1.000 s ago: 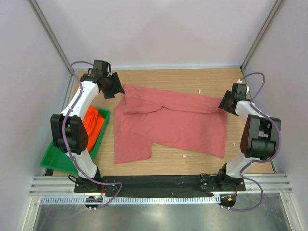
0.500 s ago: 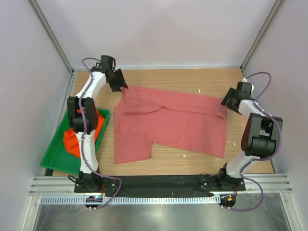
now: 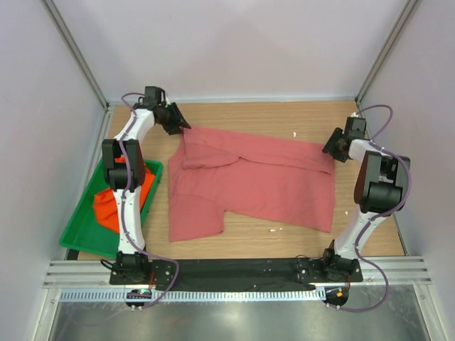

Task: Fold and stack the t-shirts
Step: Fold the tshirt

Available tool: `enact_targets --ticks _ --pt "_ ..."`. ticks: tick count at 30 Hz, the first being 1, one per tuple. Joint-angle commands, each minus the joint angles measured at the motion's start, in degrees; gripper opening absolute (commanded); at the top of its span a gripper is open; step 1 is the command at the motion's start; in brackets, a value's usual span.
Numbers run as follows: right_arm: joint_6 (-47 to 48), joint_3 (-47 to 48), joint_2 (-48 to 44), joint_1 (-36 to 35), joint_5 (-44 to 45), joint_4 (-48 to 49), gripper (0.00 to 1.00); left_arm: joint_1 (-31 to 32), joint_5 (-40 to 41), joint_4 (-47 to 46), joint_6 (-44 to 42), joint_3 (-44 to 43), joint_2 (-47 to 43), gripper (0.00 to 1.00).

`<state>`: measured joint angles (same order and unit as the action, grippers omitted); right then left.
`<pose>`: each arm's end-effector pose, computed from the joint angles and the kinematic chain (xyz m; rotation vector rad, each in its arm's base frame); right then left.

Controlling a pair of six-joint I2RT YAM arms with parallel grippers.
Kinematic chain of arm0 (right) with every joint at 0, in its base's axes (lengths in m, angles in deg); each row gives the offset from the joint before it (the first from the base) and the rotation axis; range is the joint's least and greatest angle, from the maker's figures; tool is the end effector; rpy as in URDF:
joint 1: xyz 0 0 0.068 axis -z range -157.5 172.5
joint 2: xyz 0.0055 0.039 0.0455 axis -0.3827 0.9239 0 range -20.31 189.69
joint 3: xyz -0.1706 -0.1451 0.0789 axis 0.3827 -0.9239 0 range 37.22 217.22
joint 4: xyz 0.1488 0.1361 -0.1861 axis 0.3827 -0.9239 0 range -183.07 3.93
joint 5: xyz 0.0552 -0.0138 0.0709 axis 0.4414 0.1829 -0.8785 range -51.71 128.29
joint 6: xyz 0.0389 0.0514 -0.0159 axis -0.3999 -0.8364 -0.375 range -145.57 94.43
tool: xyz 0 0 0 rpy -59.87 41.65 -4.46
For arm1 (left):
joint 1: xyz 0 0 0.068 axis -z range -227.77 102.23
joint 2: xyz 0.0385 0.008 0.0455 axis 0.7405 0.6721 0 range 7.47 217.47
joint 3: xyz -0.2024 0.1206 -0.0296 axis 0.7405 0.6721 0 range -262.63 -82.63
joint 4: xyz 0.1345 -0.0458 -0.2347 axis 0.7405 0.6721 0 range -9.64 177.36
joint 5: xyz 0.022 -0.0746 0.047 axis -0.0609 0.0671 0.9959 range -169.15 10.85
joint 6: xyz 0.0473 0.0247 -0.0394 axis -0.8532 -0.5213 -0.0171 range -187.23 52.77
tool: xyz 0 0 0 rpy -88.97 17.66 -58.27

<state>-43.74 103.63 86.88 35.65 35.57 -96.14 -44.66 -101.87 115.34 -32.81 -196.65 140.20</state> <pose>0.3922 -0.0890 0.1088 0.6438 2.3736 0.0965 0.5091 -0.0480 0.1557 -0.5292 2.5148 -0.7584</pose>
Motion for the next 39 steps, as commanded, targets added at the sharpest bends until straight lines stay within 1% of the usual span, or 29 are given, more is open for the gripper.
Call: enact_targets --ticks 1,3,5,10,20,29,34,39 --pt "-0.81 3.98 0.82 -0.05 -1.85 2.24 0.51 -0.04 -2.59 -4.48 1.97 -1.91 1.74 0.41" --pt "-0.20 4.78 1.78 -0.05 -2.20 1.72 0.45 -0.04 -2.77 -7.02 3.11 -0.77 2.18 0.40" --pt "0.42 5.74 2.14 -0.05 -2.20 0.66 0.43 -0.04 -3.38 -9.84 4.69 0.19 2.18 0.39" --pt "0.68 5.92 2.93 -0.05 -1.67 1.19 0.46 -0.04 -3.91 -11.95 5.14 1.08 2.97 0.39" --pt "2.35 6.71 3.02 0.56 0.87 0.66 0.46 0.05 -4.79 -14.86 7.25 3.01 3.68 0.35" --pt "2.97 9.96 5.65 2.06 -0.62 0.66 0.48 0.05 -4.00 -16.17 8.12 3.72 4.03 0.34" --pt "1.56 11.72 7.41 1.97 -2.55 1.19 0.48 0.05 -1.72 -16.26 7.95 3.45 3.51 0.33" --pt "0.51 12.16 8.55 2.06 -3.96 1.71 0.49 0.05 1.01 -16.52 7.07 3.54 2.10 0.37"
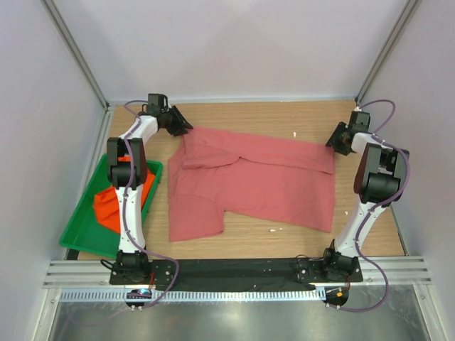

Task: Fold and stack the t-shirts
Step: Fold the tshirt

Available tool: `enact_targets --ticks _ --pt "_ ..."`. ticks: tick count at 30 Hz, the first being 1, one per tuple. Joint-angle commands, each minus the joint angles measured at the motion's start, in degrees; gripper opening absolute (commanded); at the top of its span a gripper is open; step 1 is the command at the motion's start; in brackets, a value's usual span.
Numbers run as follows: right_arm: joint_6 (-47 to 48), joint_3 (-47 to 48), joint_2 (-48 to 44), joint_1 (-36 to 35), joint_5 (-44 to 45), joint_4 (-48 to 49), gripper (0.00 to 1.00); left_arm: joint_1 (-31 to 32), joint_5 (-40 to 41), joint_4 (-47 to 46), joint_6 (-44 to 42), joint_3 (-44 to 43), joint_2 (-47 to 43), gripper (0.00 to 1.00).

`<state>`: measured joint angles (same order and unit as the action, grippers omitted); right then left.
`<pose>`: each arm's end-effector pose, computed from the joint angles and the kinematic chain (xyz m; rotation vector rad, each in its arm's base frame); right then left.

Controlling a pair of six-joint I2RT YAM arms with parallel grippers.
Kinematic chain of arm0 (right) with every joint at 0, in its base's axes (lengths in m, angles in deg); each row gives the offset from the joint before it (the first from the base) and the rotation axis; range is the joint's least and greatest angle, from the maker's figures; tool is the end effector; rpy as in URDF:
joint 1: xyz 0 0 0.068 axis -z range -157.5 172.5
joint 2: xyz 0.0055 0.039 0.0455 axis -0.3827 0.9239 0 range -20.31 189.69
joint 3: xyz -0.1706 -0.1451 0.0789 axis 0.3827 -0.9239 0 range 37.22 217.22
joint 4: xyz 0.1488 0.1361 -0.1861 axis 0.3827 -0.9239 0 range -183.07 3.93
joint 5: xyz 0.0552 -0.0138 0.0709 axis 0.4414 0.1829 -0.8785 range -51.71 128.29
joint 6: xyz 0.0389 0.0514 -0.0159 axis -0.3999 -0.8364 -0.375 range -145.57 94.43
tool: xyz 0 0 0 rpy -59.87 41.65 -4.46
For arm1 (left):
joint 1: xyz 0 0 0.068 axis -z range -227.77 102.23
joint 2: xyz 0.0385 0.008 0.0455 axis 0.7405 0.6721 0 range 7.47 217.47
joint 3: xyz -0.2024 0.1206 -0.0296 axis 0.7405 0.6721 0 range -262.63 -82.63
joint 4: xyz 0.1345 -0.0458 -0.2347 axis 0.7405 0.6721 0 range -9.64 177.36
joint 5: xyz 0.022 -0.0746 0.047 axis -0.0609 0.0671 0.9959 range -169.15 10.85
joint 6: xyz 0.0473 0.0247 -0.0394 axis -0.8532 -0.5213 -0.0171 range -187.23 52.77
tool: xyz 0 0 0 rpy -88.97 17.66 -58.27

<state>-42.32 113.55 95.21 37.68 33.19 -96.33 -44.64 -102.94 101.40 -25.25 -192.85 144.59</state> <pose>0.4245 -0.1102 0.1055 0.6305 2.3497 0.1205 0.5242 -0.0499 0.1140 -0.6369 2.4116 -0.8504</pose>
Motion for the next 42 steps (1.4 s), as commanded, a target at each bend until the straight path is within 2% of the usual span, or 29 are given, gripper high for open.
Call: enact_targets --ticks 1,14,29,35,39,42 --pt "-0.91 2.24 0.31 -0.06 -1.75 2.00 0.49 -0.06 2.43 -2.58 -0.67 -0.35 -2.47 0.37" --pt "-0.65 2.77 0.23 -0.06 -0.96 1.47 0.44 -0.32 6.65 -1.88 -1.72 -0.09 -3.44 0.38" --pt "0.58 1.80 -2.15 0.03 0.27 -0.11 0.44 -1.38 3.93 -1.00 -0.49 -2.46 0.52 0.37" --pt "-0.12 2.76 -1.36 -0.06 -0.26 0.51 0.40 -1.38 4.02 -1.09 -1.02 -2.46 0.43 0.35" --pt "-0.38 4.61 0.39 -0.06 -1.13 0.07 0.35 -1.29 3.31 -2.14 -0.67 -2.64 1.48 0.32" --pt "-1.09 5.66 1.72 0.02 -1.58 -0.02 0.34 -1.38 2.35 -2.84 -0.06 -3.60 2.71 0.24"
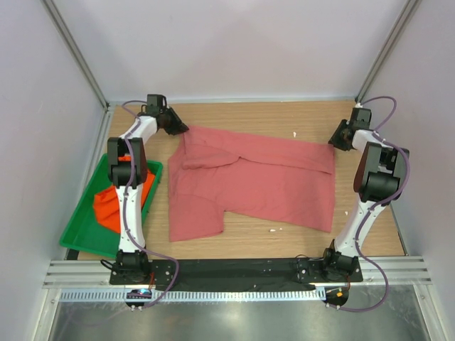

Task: Fold and stack the t-shirts
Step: Fold the tshirt

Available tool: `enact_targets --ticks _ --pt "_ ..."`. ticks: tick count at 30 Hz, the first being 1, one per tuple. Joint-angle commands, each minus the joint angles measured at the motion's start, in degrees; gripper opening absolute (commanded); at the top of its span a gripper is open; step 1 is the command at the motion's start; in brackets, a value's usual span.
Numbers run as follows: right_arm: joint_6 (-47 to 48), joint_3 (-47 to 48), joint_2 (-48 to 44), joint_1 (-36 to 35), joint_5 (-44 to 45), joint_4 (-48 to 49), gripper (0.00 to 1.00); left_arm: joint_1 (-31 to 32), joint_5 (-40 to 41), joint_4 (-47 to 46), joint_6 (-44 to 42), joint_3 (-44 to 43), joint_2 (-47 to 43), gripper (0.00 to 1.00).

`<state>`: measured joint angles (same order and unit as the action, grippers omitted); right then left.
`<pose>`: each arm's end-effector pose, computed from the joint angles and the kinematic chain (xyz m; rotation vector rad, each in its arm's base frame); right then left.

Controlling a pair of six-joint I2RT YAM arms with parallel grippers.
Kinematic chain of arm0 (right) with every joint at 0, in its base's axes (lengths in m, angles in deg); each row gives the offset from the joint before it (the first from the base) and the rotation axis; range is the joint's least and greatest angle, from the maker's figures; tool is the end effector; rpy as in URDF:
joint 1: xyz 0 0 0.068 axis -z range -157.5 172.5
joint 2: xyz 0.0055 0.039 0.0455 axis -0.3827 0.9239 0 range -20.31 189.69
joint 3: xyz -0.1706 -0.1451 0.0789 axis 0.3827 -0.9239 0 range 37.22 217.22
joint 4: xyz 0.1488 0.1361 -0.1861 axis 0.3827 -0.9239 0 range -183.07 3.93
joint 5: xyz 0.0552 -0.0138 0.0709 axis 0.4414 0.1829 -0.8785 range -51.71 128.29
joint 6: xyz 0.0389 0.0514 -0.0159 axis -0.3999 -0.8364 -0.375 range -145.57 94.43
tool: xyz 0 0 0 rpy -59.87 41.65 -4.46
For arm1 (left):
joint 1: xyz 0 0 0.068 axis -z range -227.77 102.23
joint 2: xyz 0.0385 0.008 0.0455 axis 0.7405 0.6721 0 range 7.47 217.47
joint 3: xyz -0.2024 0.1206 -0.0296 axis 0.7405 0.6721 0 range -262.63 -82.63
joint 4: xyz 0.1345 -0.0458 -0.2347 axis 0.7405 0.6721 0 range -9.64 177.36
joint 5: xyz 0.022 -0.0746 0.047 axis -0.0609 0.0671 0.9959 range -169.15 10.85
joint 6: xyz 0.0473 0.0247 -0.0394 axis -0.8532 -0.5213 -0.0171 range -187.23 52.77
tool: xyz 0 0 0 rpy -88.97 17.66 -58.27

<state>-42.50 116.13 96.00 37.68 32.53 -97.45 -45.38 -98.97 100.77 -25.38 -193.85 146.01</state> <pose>0.4318 -0.1116 0.1126 0.6253 2.3388 0.1356 0.5295 -0.0399 0.1073 -0.6789 2.3889 -0.7618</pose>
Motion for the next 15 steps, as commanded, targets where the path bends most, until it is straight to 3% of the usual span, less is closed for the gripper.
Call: enact_targets --ticks 1,8,10,15 --pt "-1.09 3.26 1.20 -0.06 -0.92 1.01 0.32 -0.55 -1.63 -2.38 0.25 -2.95 1.64 0.19" --pt "-2.14 6.34 3.92 0.02 -1.19 0.30 0.01 -0.64 -1.54 -5.37 2.01 -3.92 1.91 0.05" --pt "-2.49 6.16 4.01 -0.06 1.09 0.30 0.01 -0.64 -0.76 -5.90 2.01 -4.00 1.82 0.00" --pt "-1.27 7.56 4.80 0.02 5.31 -0.13 0.01 -0.55 1.97 -5.99 1.57 -4.53 2.00 0.00"
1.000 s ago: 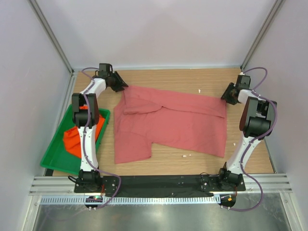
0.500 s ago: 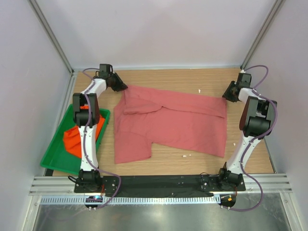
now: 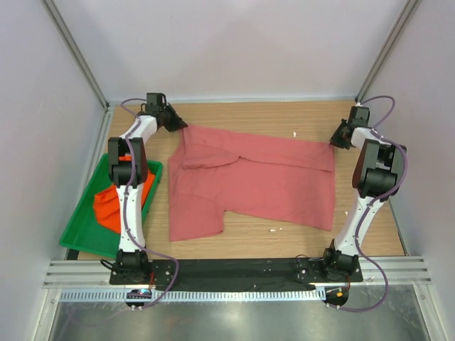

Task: Fold and stack the t-shirts
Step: Fold the tshirt

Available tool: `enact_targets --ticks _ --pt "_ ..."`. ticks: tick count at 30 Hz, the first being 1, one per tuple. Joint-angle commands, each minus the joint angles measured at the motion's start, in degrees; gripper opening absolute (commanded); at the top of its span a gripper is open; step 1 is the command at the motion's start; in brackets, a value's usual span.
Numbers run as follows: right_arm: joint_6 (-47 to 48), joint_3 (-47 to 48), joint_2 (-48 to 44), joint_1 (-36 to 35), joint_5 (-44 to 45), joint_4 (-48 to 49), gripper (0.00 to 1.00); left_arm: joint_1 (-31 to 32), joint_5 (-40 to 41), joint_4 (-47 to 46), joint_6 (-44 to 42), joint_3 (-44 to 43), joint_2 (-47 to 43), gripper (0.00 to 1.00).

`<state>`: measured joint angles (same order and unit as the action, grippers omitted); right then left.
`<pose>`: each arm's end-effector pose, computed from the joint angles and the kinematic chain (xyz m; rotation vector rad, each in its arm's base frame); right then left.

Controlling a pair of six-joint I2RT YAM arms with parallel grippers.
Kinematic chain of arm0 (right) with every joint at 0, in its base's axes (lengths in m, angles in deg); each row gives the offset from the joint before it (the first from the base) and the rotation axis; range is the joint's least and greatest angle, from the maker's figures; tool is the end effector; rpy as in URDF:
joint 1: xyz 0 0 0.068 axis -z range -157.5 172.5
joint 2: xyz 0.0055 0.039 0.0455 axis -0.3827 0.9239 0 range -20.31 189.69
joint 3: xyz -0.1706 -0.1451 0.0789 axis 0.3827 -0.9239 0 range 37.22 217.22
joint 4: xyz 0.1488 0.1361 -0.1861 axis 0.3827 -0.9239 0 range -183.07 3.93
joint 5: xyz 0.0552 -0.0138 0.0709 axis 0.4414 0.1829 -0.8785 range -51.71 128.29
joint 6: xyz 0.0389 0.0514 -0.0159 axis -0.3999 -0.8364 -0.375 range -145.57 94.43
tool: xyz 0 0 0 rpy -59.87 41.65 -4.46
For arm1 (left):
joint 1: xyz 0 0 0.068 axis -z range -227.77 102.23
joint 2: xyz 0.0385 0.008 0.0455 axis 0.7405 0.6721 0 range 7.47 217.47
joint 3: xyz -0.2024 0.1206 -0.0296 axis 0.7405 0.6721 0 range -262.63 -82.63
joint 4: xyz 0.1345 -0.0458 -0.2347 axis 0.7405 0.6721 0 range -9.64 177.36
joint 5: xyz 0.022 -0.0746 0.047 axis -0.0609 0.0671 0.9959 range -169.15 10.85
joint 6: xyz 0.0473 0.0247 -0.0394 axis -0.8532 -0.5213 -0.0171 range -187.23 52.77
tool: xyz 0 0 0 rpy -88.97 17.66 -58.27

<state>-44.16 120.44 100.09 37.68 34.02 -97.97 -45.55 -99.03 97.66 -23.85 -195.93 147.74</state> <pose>0.4452 -0.1166 0.1053 0.6727 2.3325 0.1173 0.5398 -0.0388 0.1088 -0.6831 2.3283 -0.7865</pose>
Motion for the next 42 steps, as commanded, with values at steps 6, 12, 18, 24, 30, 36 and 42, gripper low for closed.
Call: enact_targets --ticks 6,12,18,24,30,36,42 --pt "2.24 6.42 2.56 0.03 6.91 -2.77 0.01 -0.29 3.36 -0.60 -0.31 -4.39 0.36 0.00" --pt "3.82 15.12 1.86 -2.26 13.74 -12.26 0.36 1.38 10.90 8.00 -5.31 -3.26 -9.19 0.74" --pt "-0.12 16.54 -4.98 -8.31 15.35 -14.91 0.64 2.88 6.81 11.44 -7.25 11.64 -21.86 0.77" --pt "-7.94 3.02 -12.11 -22.02 -0.97 -4.47 0.64 2.97 -4.28 10.13 -9.71 29.17 -31.63 0.77" --pt "-17.96 -12.19 -16.07 -33.09 -12.50 14.68 0.65 2.97 -7.98 10.47 -12.61 35.77 -34.45 0.77" --pt "-21.93 -16.60 -12.91 -37.85 -15.68 22.89 0.64 3.41 -8.94 10.04 -12.27 37.36 -32.69 0.76" --pt "-22.89 -16.77 -11.06 -40.31 -15.24 23.68 0.63 3.93 -11.40 7.93 -9.54 37.36 -30.32 0.66"
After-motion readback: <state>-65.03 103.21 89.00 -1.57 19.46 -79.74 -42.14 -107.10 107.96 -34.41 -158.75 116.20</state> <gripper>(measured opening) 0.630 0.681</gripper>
